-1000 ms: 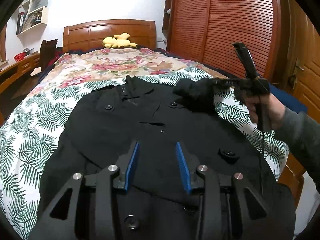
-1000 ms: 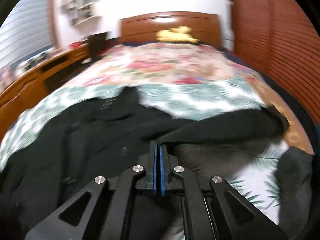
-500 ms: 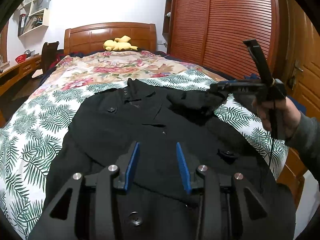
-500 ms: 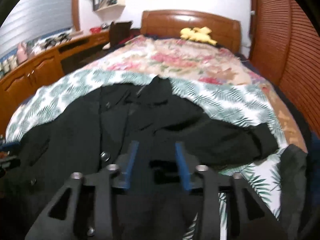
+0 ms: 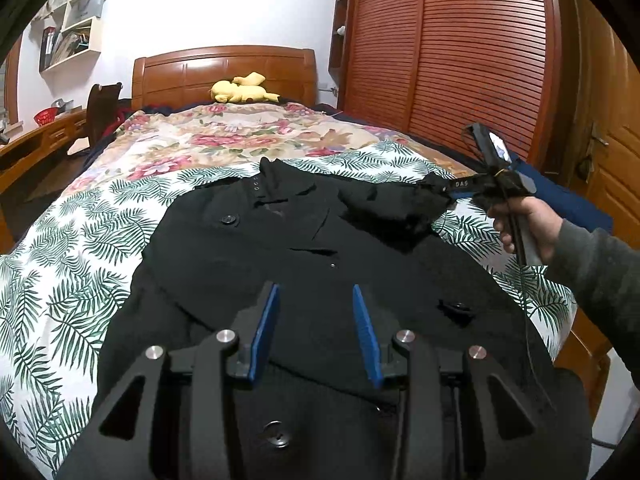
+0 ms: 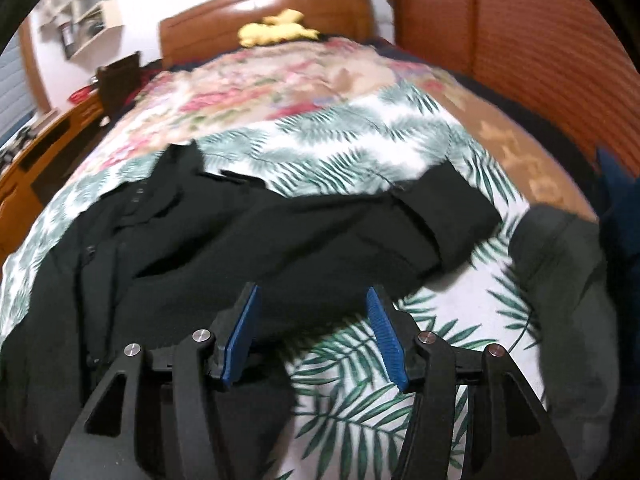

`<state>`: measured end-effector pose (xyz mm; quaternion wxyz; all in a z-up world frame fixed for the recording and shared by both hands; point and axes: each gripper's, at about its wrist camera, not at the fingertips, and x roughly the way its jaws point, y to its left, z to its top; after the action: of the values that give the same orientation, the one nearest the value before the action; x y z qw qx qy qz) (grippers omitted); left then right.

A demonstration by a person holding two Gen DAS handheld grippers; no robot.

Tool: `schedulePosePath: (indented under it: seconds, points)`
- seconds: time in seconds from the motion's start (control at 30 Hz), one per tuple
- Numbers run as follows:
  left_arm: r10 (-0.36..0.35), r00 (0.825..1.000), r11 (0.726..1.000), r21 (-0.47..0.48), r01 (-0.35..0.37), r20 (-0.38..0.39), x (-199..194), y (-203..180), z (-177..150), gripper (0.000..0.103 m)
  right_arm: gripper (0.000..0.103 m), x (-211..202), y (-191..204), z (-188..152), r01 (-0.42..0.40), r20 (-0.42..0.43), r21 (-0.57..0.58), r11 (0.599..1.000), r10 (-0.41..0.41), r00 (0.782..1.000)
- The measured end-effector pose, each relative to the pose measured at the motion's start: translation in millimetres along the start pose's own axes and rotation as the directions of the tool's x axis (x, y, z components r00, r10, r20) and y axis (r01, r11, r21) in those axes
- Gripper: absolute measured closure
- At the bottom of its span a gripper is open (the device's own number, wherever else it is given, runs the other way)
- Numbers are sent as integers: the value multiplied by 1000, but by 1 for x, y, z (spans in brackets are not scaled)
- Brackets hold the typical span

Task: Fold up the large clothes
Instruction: 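Fold the held sleeve across the coat body with the right gripper, then open the right gripper to release the sleeve and lift away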

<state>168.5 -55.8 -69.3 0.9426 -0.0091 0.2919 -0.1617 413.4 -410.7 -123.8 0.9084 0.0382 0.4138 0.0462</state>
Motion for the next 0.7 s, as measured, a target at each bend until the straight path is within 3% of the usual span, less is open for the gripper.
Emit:
schedulePosePath:
  seconds: [0.2, 0.37, 0.6, 0.63, 0.67, 0.7]
  points:
    - [-5, 1000, 1000, -4, 5, -4, 0, 0, 0, 67, 45, 22, -21, -5, 30, -59, 70, 997, -26, 998]
    - [-17, 1000, 1000, -8, 17, -9, 3, 1, 0, 66, 43, 44, -48, -5, 9, -101, 225, 974, 14, 995]
    - [-20, 1000, 1000, -12, 20, 0, 2, 3, -1, 64, 44, 58, -56, 4, 16, -83, 281, 960, 7, 997]
    - [-18, 1000, 1000, -12, 18, -2, 2, 3, -1, 64, 55, 61, -55, 5, 37, -85, 265, 964, -15, 996]
    - [-15, 1000, 1000, -11, 15, -5, 3, 3, -1, 63, 76, 62, -55, 6, 49, -85, 253, 966, -28, 996]
    - [-12, 1000, 1000, -9, 12, -8, 3, 3, -1, 63, 85, 64, -55, 6, 59, -87, 239, 969, -39, 995]
